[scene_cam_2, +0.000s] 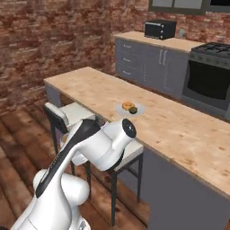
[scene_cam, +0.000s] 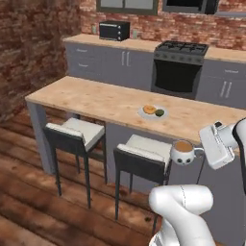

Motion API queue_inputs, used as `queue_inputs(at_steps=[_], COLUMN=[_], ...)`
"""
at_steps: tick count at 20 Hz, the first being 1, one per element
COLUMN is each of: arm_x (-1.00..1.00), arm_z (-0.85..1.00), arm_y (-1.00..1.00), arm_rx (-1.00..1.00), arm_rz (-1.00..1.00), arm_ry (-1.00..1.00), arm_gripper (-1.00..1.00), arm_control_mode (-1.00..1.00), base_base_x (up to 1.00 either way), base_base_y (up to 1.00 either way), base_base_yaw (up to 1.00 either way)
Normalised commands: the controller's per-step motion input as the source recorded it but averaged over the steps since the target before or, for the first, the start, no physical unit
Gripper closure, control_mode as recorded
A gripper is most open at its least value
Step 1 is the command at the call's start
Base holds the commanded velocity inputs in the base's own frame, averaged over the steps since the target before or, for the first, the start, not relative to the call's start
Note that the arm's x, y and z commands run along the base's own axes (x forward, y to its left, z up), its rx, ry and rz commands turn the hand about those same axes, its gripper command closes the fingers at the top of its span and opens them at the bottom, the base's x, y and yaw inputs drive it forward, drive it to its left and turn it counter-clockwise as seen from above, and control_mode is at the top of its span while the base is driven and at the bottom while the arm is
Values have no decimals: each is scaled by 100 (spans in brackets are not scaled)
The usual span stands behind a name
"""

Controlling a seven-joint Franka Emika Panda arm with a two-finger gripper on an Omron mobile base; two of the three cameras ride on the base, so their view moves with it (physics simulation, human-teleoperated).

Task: Pick up the brewed coffee from the coffee machine and place it next to the breakfast plate on the dining counter.

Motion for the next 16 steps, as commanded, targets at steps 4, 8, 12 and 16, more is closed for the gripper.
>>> queue_inputs(at_steps=[4, 8, 12, 16], arm_x=[0, 0, 0, 0], arm_z=[0, 0, 0, 0], arm_y=[0, 0, 0, 0], arm_rx=[0, 0, 0, 0], arm_rz=[0, 0, 0, 0], arm_ry=[0, 0, 0, 0], arm_gripper=[100, 100, 100, 100], arm_control_mode=[100, 100, 100, 100], base_base_x=[92, 90, 90, 92], base_base_y=[28, 0, 0, 9], base_base_yaw=[-55, -53, -53, -51])
